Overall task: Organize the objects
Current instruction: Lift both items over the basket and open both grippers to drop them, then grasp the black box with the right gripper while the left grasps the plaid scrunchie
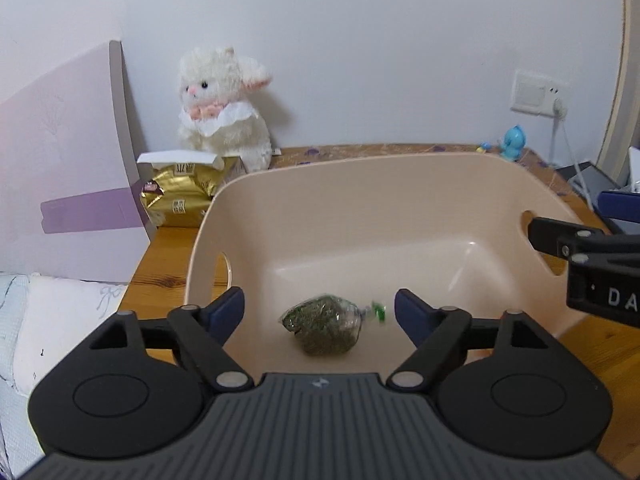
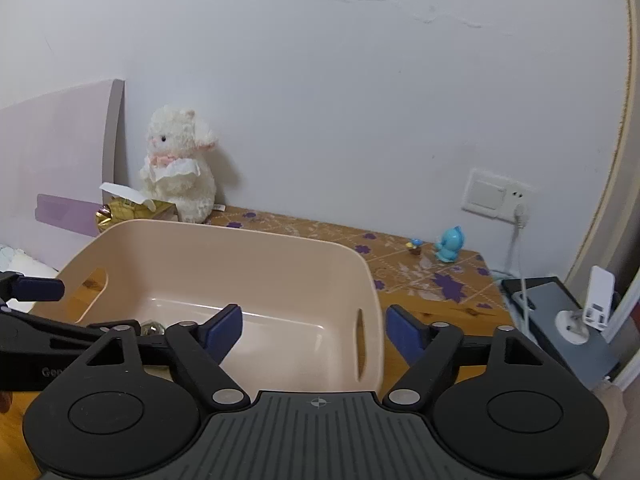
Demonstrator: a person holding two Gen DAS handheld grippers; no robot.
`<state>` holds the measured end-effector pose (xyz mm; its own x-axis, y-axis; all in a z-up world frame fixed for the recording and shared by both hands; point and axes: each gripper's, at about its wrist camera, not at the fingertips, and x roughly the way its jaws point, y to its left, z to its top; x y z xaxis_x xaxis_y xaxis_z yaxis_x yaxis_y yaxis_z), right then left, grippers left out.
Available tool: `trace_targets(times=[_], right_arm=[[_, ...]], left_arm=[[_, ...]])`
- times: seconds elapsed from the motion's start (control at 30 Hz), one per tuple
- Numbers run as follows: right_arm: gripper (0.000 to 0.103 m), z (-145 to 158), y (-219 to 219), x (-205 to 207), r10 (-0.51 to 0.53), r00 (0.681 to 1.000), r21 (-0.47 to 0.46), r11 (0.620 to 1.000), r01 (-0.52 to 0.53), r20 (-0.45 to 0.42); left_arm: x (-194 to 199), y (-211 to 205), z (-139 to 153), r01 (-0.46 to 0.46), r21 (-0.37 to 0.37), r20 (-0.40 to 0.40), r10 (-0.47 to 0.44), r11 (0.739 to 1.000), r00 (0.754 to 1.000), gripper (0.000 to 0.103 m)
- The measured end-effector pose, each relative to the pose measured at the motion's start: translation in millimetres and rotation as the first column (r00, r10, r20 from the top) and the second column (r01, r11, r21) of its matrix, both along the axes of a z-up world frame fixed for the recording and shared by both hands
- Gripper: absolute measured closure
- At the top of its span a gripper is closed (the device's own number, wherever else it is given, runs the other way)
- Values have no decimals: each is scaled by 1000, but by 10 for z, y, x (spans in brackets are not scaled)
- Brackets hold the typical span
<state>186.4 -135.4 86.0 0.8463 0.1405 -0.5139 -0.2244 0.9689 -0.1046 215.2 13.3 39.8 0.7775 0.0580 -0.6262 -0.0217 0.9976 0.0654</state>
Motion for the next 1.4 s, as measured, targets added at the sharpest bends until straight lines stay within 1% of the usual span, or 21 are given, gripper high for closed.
trace_targets(times=[0.03, 0.07, 0.17, 0.4, 0.53, 0.7, 0.87, 1.07, 1.23, 1.4], right_arm=[[11, 30, -29, -67, -2, 1000, 1, 1000, 2, 6], [8, 57, -59, -136, -3, 1000, 2, 1000, 3, 13], [4, 99, -127, -310, -6, 1000, -4, 1000, 6, 14], [0, 46, -319, -578, -7, 999, -46, 999, 5, -32], [0, -49, -381, -690, 8, 998, -81, 997, -13, -61], [0, -226, -440, -740, 4, 993, -98, 995, -15, -117], [0, -482, -506, -685, 4, 982, -113, 993, -25, -187], [0, -834, -585, -532, -17, 964, -112, 994, -13, -265], [1, -1011, -649, -400, -29, 960, -55, 998, 14, -280], [5, -1121, -604, -285, -25, 958, -22, 1000, 19, -286]], left_arm=[[-47, -7, 34, 1, -3, 5, -1, 1000, 1000, 17], [-86, -16, 64, 0, -4, 9, 0, 1000, 1000, 16], [-258, -55, 148, -8, 2, 25, 8, 1000, 1000, 12], [-627, -111, 228, 15, -6, 26, -14, 1000, 1000, 12], [-778, -181, 199, 29, 13, 19, -29, 999, 999, 11], [-860, -248, 26, 33, 33, -35, -32, 999, 999, 11], [-894, -295, -193, 42, 17, -103, -40, 999, 994, 11], [-844, -335, -454, 42, -16, -193, -44, 999, 980, 11], [-727, -347, -628, 41, -60, -247, -54, 997, 967, 11], [-575, -325, -763, 22, -108, -285, -52, 994, 957, 11]])
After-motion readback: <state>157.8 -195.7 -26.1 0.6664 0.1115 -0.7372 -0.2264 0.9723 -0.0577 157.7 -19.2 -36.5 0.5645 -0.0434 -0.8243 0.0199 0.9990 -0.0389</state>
